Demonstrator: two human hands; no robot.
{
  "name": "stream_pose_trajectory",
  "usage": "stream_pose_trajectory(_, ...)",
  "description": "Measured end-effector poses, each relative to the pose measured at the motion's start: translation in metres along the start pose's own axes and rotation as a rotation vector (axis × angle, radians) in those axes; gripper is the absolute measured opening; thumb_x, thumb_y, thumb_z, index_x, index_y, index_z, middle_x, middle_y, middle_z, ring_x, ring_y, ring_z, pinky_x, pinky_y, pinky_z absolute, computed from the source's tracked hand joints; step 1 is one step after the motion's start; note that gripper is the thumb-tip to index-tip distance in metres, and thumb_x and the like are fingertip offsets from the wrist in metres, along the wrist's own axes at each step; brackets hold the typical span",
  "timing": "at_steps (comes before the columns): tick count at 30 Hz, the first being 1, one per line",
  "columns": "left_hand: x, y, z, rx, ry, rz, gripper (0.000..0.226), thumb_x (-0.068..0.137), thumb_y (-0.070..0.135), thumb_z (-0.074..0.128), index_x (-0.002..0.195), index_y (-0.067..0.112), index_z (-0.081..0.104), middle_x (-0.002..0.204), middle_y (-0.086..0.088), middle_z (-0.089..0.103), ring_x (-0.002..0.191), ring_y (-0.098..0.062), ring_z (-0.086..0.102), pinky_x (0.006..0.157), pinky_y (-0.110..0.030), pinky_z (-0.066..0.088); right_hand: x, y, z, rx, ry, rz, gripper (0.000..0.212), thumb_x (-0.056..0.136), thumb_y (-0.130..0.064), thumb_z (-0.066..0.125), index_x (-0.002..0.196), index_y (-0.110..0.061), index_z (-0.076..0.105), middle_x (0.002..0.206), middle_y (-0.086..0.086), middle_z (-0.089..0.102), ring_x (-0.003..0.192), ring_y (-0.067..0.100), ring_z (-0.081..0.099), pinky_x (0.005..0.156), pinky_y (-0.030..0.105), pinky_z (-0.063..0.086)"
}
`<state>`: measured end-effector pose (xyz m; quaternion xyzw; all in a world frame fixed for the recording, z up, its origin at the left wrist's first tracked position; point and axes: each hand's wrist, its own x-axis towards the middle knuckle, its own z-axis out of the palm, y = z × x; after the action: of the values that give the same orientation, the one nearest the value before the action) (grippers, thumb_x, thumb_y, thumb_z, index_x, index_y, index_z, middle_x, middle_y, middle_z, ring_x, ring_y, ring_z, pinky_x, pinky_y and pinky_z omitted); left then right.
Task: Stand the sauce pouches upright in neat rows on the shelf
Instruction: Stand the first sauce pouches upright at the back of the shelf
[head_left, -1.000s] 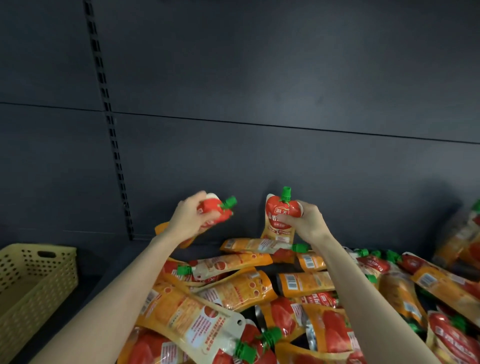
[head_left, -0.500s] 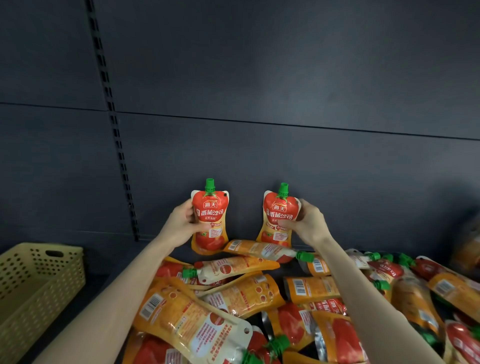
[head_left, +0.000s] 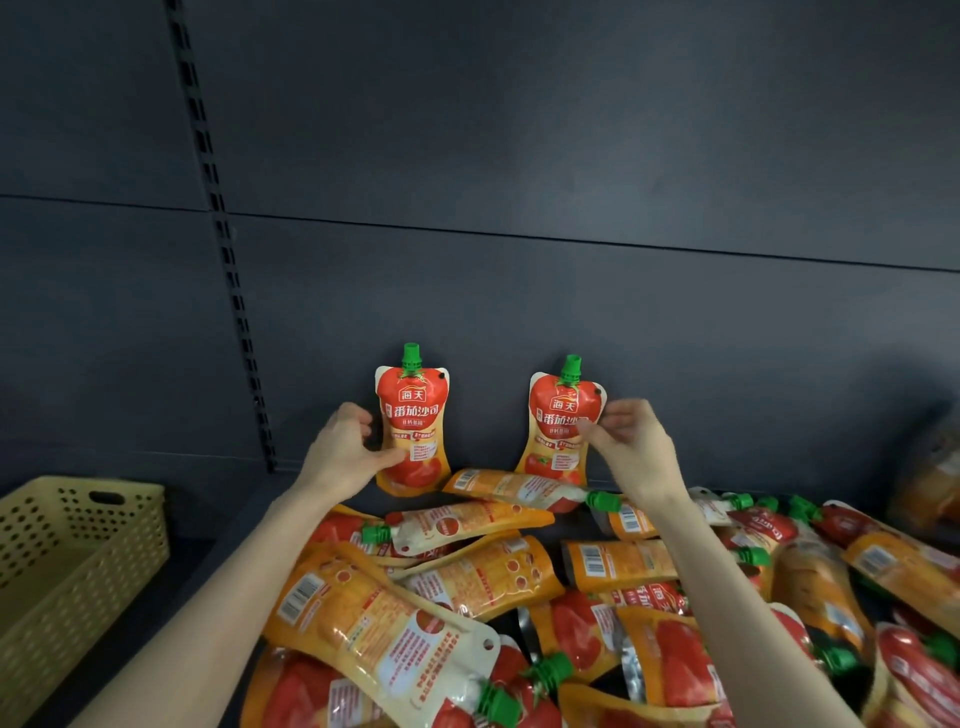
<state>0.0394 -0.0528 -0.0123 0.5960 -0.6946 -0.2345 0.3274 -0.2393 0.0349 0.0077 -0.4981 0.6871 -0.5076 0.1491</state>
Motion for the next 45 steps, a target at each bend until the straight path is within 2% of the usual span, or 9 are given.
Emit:
stream_pose_trajectory(3, -0.023, 0.007, -0.002, 0.050, 0.069, 0.091, 0.045, 0.073, 0.037, 0.076, 0.103, 0.013, 0.053, 0.105, -0.003, 0.058, 0.092, -0.017, 0.059, 0.081, -0.034, 0.050, -0.026, 0.004, -0.009, 0.069, -0.070, -0.034, 0.047, 0.074, -0.040, 0.075, 0.110, -0.020, 0.053, 0.110, -0.002, 0.059, 0.097, 0.010, 0.058, 0.075, 0.019, 0.046)
stream_pose_trajectory(7, -0.041, 0.020, 0.011, 0.104, -0.361, 0.221, 0.041, 0.075, 0.046, 0.070, 0.105, 0.022, 0.055, 0.107, 0.009, 0.058, 0.101, -0.008, 0.056, 0.087, -0.026, 0.047, -0.048, 0.012, -0.009, 0.002, -0.350, -0.068, 0.060, 0.062, -0.042, 0.082, 0.113, -0.033, 0.053, 0.117, -0.012, 0.052, 0.105, 0.003, 0.055, 0.074, 0.015, 0.046)
stream_pose_trajectory(11, -0.041, 0.017, 0.024, 0.194, -0.539, 0.202, 0.061, 0.074, 0.054, 0.069, 0.122, 0.020, 0.051, 0.126, 0.005, 0.053, 0.115, -0.011, 0.051, 0.094, -0.028, 0.045, -0.051, 0.013, -0.014, 0.043, -0.484, -0.080, 0.065, 0.055, -0.043, 0.083, 0.113, -0.038, 0.054, 0.120, -0.019, 0.047, 0.113, 0.004, 0.050, 0.090, 0.031, 0.052)
stream_pose_trajectory(17, -0.040, 0.009, 0.013, 0.299, -0.618, 0.116, 0.072, 0.066, 0.063, 0.070, 0.122, 0.023, 0.050, 0.121, 0.006, 0.054, 0.105, -0.009, 0.053, 0.088, -0.026, 0.046, -0.049, 0.015, -0.009, -0.083, -0.323, -0.209, 0.028, 0.072, -0.016, 0.079, 0.094, -0.026, 0.066, 0.102, -0.010, 0.065, 0.101, 0.008, 0.061, 0.081, 0.018, 0.050)
stream_pose_trajectory(22, -0.041, 0.024, -0.001, 0.329, -0.500, 0.185, 0.061, 0.063, 0.062, 0.069, 0.110, 0.025, 0.056, 0.112, 0.008, 0.055, 0.101, -0.009, 0.055, 0.085, -0.030, 0.050, -0.050, -0.002, -0.005, 0.101, -0.227, -0.243, 0.015, 0.074, -0.018, 0.077, 0.086, -0.025, 0.071, 0.089, -0.008, 0.071, 0.084, 0.001, 0.065, 0.070, 0.015, 0.051)
stream_pose_trajectory(32, -0.021, 0.081, -0.053, 0.451, -0.321, 0.356, 0.044, 0.067, 0.060, 0.069, 0.072, 0.016, 0.068, 0.077, 0.001, 0.066, 0.074, -0.011, 0.061, 0.065, -0.031, 0.052, -0.021, -0.045, 0.016, 0.176, -0.183, -0.258, 0.011, 0.079, -0.022, 0.073, 0.079, -0.022, 0.062, 0.082, -0.010, 0.064, 0.083, 0.009, 0.062, 0.073, 0.024, 0.053)
stream_pose_trajectory(35, -0.017, 0.080, -0.052, 0.338, -0.223, 0.369, 0.049, 0.059, 0.062, 0.074, 0.070, 0.016, 0.065, 0.072, 0.004, 0.065, 0.071, -0.010, 0.060, 0.057, -0.026, 0.046, -0.019, -0.046, 0.022, 0.210, -0.260, -0.226, 0.013, 0.082, -0.019, 0.069, 0.079, -0.026, 0.058, 0.090, -0.011, 0.063, 0.090, 0.005, 0.061, 0.079, 0.023, 0.051)
stream_pose_trajectory(39, -0.012, 0.063, -0.035, 0.100, -0.083, 0.293, 0.049, 0.049, 0.066, 0.076, 0.084, 0.036, 0.060, 0.100, 0.004, 0.064, 0.095, -0.015, 0.058, 0.071, -0.033, 0.055, -0.022, -0.035, 0.026, 0.284, -0.215, -0.105, 0.017, 0.085, -0.022, 0.065, 0.099, -0.019, 0.057, 0.110, -0.003, 0.062, 0.105, 0.012, 0.059, 0.083, 0.026, 0.051)
stream_pose_trajectory(45, -0.018, 0.050, -0.006, -0.462, 0.016, 0.095, 0.049, 0.061, 0.032, 0.084, 0.103, 0.022, 0.062, 0.103, 0.003, 0.068, 0.097, -0.013, 0.064, 0.084, -0.039, 0.055, -0.025, -0.022, 0.027, 0.138, -0.224, -0.054, 0.046, 0.078, -0.017, 0.073, 0.119, -0.017, 0.052, 0.119, 0.003, 0.061, 0.109, 0.019, 0.060, 0.091, 0.041, 0.053)
